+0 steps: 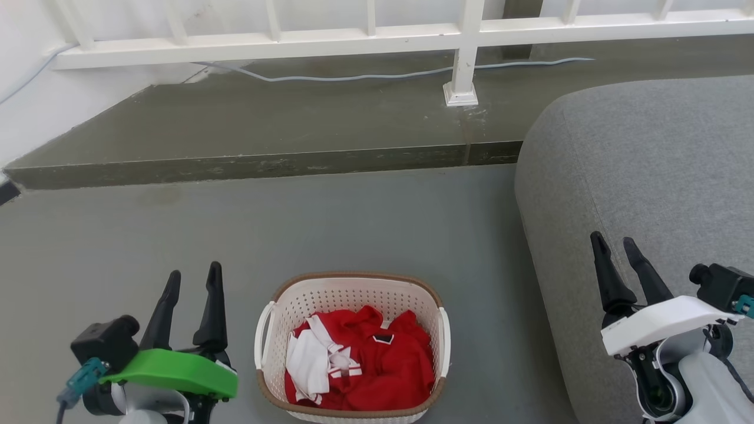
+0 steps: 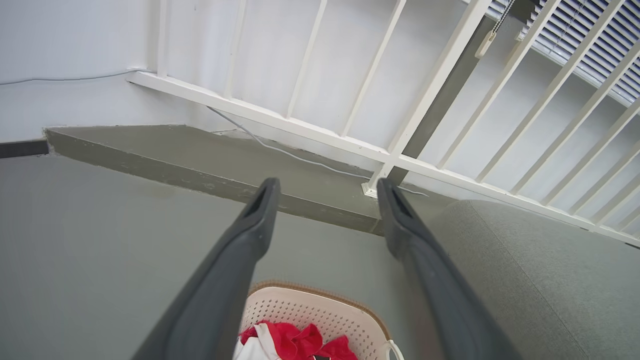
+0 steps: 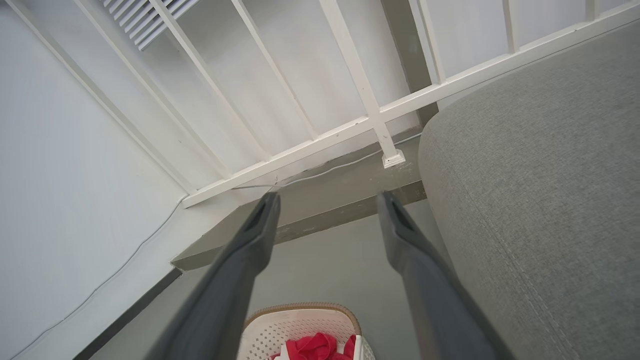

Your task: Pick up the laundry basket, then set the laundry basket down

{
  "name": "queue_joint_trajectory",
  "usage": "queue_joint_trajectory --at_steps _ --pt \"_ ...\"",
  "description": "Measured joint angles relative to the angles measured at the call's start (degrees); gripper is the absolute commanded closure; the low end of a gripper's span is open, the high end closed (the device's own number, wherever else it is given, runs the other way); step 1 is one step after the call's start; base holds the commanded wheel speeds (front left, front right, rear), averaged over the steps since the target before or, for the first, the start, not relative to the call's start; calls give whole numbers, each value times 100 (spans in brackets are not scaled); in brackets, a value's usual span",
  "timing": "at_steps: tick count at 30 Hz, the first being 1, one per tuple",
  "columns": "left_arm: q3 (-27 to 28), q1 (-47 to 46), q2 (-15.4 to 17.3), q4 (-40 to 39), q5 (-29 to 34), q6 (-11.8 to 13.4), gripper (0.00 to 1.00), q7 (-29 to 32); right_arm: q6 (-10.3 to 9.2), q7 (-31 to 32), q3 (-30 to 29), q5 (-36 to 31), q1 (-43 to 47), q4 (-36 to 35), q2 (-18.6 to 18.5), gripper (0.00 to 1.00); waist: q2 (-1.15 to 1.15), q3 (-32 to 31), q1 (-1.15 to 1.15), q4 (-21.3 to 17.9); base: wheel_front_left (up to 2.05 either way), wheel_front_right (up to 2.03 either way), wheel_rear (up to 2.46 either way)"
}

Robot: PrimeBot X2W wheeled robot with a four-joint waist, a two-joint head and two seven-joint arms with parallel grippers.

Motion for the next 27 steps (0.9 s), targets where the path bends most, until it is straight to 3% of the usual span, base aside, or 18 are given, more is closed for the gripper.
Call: queue_joint_trajectory --at_steps 15,27 --pt "-87 0 -3 -159 1028 18 0 -274 8 -304 94 -947 -16 40 2 0 0 14 0 -33 0 0 0" --pt "-101 1 -3 -174 1038 18 0 -289 58 -320 16 -1102 -38 103 62 0 0 25 -1 -54 0 0 0"
